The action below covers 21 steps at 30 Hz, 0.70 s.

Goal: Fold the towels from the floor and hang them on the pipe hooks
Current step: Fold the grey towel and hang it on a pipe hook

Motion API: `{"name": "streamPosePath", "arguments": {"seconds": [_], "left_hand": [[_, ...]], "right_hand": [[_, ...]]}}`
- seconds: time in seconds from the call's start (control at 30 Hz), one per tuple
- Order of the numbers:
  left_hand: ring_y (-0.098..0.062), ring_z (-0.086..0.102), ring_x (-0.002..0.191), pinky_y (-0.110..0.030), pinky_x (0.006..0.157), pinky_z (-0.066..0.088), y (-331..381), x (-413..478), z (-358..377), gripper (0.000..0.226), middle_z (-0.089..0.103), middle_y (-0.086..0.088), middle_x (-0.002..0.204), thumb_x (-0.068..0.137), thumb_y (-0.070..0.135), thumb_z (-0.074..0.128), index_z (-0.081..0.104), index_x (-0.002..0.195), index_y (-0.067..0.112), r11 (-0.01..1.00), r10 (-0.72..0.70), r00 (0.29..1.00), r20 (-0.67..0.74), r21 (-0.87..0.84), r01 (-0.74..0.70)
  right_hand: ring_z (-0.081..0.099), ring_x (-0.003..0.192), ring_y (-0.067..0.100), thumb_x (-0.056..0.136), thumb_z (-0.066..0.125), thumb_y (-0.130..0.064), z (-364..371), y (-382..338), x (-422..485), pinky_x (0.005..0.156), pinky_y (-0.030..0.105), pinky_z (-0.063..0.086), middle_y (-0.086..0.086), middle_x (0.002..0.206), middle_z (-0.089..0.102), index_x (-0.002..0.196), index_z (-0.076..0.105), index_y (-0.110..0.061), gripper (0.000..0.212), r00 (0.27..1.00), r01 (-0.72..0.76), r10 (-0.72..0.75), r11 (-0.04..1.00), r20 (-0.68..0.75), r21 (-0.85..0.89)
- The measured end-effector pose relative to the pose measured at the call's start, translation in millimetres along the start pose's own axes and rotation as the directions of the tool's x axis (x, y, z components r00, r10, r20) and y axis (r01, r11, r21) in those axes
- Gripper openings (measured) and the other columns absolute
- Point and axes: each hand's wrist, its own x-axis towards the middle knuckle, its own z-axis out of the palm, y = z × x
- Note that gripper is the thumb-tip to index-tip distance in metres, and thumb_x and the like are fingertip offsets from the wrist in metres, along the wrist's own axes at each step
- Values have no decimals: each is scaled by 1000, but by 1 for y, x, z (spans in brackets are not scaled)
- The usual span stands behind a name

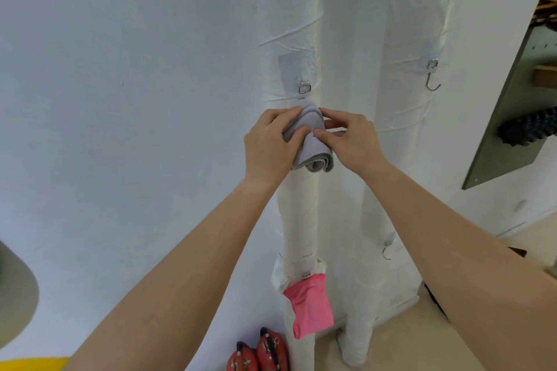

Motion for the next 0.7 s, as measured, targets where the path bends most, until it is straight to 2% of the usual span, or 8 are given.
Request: {"name": "streamPosePath", "arguments": {"seconds": [0.13,0.23,0.33,0.47,0.6,0.7], "left_hand": [[-8,61,100,-22,82,47,6,7,-12,38,63,9,116,82,38,72,70,118,29,1000,-15,993,115,25,12],[-12,57,106,-23,86,45,11,20,-22,41,58,10,117,79,42,71,67,118,29,999,25,980,195,40,-33],[-13,52,109,-25,85,44,18,30,-29,40,56,11,118,80,42,70,67,118,30,991,88,970,225,81,-108],[-15,51,105,-25,81,44,16,37,-36,30,58,9,117,85,40,68,70,112,29,967,171,968,181,159,-201],[-22,54,94,-33,72,48,9,32,-33,14,63,2,104,88,25,68,75,100,21,951,229,967,107,187,-246],[-25,57,88,-38,71,49,11,31,-29,12,66,1,99,90,20,65,76,93,18,939,270,956,114,189,-288]], "right_hand": [[71,87,7,84,75,-26,-9,-8,2,90,30,55,-6,106,71,129,64,-29,46,998,34,-29,996,57,-78],[69,97,12,81,79,-32,-22,-14,9,90,28,53,-4,115,70,131,63,-24,53,994,32,-19,993,109,-115],[66,104,9,80,80,-35,-32,-19,16,93,26,52,-7,122,67,131,63,-22,56,988,0,11,997,157,-71],[57,112,9,81,78,-37,-33,-24,18,91,23,45,-12,127,60,127,64,-28,49,994,32,-25,998,107,-60],[59,102,10,85,75,-35,-30,-29,20,77,10,42,-10,117,62,112,72,-25,29,994,111,-113,989,-10,-95],[63,95,10,86,73,-32,-27,-31,23,75,9,43,-8,110,66,105,74,-24,20,991,130,-133,979,-8,-155]]}}
